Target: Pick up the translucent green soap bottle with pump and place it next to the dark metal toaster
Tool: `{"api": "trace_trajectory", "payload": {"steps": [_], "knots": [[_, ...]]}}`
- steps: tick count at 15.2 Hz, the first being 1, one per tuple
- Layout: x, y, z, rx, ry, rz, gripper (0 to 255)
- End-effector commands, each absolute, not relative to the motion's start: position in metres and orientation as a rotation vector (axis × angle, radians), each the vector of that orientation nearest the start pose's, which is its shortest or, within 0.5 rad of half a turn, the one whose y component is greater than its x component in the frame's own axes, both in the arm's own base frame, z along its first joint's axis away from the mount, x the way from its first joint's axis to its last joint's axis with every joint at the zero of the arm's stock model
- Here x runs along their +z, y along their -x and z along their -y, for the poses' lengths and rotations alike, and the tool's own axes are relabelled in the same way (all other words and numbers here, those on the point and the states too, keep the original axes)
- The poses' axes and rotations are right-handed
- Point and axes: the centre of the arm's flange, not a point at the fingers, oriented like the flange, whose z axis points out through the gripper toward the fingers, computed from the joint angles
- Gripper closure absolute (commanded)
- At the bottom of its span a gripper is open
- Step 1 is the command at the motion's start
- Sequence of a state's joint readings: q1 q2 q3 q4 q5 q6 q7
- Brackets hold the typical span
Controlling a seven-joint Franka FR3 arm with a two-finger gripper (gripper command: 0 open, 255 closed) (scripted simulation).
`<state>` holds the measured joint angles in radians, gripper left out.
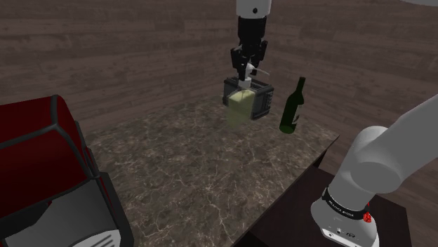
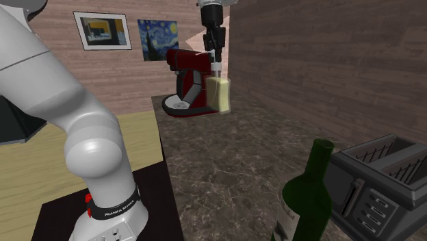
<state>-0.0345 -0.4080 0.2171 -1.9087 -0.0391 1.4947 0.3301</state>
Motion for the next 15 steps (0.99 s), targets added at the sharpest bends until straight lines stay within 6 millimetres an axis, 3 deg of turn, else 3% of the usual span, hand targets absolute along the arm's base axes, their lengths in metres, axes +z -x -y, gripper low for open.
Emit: {"api": "trace_trajectory", "payload": {"steps": [1,15], "knots": [[0.663,-0.408,-0.092,-0.027,3.254,-0.275,255],[0.737,-0.408,-0.092,-0.027,3.254,-0.275,255]]}}
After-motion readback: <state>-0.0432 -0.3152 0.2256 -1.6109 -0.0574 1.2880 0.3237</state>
